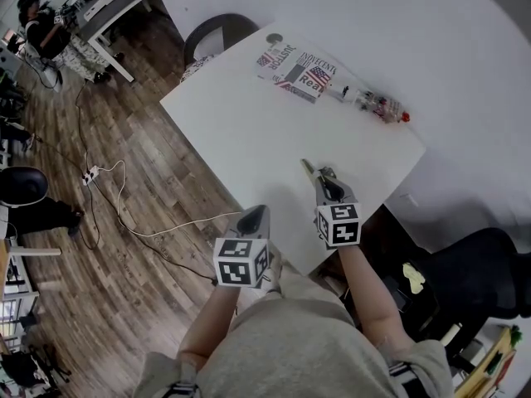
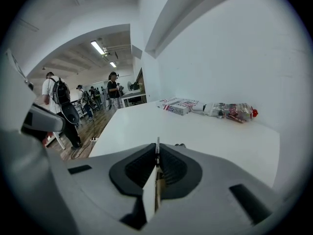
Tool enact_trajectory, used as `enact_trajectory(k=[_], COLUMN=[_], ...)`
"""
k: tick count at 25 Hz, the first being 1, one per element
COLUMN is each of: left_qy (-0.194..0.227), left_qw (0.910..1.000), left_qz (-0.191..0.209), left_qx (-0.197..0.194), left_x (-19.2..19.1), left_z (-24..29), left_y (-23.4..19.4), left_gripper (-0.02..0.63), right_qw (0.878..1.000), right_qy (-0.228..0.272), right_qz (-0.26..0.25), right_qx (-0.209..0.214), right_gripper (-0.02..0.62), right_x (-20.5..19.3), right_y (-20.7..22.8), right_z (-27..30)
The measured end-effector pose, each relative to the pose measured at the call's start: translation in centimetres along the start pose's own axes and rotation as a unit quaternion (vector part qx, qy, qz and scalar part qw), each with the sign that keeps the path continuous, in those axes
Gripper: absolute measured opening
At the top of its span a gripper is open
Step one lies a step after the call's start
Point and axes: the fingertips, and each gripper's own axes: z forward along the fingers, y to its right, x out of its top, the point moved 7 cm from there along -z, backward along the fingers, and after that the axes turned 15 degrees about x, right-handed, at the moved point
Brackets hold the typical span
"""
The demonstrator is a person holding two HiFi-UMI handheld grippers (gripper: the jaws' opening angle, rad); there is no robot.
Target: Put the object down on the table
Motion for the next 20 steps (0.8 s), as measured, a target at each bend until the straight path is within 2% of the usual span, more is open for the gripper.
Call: enact_trajectory(k=[11, 20], left_qy=[-0.006, -0.007], left_qw=[1.0000, 1.0000], left_qz=[0.001, 0.003], left_qx=[0.002, -0.003], left_x=[-0.3, -0.3], left_z=[0.1, 0.3], left_y=[0.2, 0.4], left_gripper=[0.011, 0.011], right_qw=[1.000, 0.999], right_qy=[-0.004, -0.018], right_qz=[0.028, 0.035], right_qx=[-0.005, -0.026], right_gripper=[0.029, 0.072], right_x=[-0.9, -1.4], right_y=[1.7, 3.7], right_z=[0.3, 0.3])
